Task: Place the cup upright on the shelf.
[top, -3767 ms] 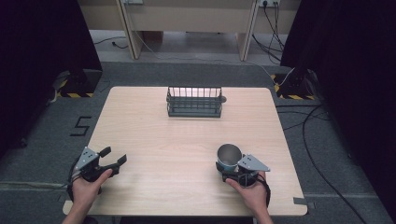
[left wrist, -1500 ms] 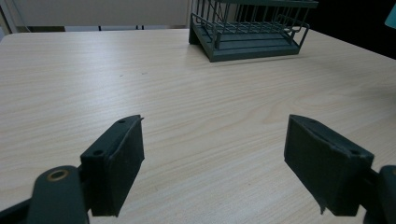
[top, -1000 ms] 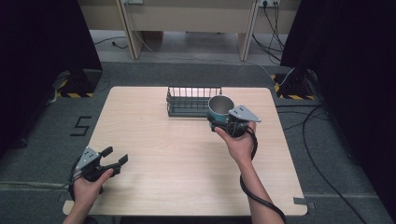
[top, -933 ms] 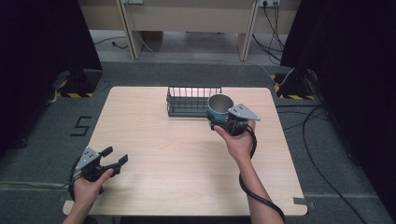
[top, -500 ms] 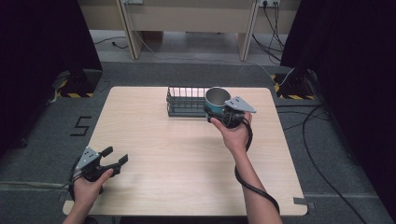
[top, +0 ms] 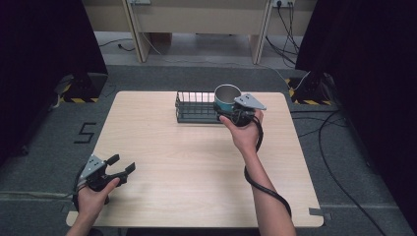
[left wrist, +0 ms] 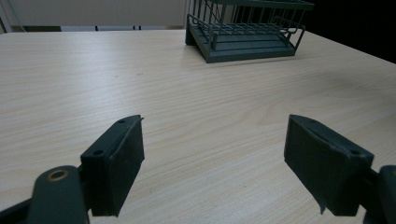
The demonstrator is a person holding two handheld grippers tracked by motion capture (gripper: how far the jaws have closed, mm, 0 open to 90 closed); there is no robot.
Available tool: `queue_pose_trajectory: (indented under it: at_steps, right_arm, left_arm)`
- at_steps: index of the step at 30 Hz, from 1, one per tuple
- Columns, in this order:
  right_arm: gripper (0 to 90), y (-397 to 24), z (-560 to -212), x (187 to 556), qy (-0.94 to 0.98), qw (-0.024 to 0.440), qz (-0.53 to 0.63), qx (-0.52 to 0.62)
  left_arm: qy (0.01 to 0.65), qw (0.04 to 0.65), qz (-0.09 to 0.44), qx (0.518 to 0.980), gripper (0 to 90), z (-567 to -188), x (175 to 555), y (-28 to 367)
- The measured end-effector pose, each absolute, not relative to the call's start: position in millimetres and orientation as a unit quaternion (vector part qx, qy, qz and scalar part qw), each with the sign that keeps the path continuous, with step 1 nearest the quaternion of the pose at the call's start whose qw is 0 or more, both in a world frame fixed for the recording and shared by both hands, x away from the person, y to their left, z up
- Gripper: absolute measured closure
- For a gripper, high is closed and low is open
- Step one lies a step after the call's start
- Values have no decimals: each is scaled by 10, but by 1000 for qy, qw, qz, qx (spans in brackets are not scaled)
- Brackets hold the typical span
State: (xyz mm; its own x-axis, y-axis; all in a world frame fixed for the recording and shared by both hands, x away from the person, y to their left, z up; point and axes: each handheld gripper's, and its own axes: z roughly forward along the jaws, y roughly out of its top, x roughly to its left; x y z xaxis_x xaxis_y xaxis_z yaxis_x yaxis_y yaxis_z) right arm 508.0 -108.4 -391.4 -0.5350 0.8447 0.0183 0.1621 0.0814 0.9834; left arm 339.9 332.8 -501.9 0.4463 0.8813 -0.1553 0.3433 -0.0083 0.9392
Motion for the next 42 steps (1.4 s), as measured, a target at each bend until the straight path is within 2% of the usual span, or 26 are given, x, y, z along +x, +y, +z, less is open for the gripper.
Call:
queue_pose_trajectory:
  at_steps: [42]
  right_arm:
    - [177,-751,-3924,5746,675,294,545,402]
  left_arm:
    - [462,534,250,663,195,-5022,3406,3340]
